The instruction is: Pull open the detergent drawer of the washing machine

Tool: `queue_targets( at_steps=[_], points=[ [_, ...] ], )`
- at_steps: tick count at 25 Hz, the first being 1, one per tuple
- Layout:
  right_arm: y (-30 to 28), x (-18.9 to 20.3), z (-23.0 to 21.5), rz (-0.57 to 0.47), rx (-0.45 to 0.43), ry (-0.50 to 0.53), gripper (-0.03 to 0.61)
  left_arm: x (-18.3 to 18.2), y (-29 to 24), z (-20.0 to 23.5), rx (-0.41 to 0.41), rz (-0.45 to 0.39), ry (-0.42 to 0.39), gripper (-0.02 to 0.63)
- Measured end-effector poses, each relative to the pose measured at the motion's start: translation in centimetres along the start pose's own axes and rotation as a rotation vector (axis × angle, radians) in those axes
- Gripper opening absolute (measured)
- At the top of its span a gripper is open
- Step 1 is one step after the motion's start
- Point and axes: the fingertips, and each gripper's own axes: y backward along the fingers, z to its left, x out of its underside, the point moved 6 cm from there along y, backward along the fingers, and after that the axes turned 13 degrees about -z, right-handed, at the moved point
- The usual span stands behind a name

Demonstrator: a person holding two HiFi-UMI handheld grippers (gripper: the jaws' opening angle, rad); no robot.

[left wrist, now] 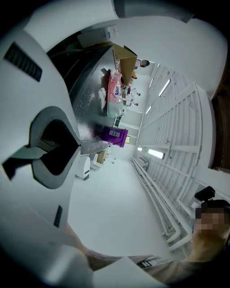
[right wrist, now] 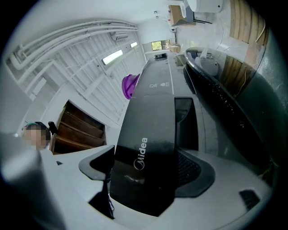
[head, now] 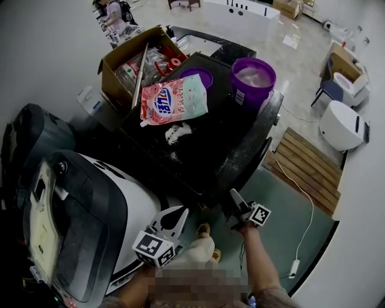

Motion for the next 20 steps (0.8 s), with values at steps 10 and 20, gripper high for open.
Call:
queue_targets(
  at_steps=[10,20],
  points=[
    [0.2,-0.2,0.0,0.009,0.022,0.001,0.403,-0.1,0.5,-0.5,0.01,0.004,-0.013,0.021],
    [1.6,-0.5,0.1,0.023,0.066,0.069,0.298,0.0,0.4,-1.1,0.025,0.007,-0.016,0.021]
  ],
)
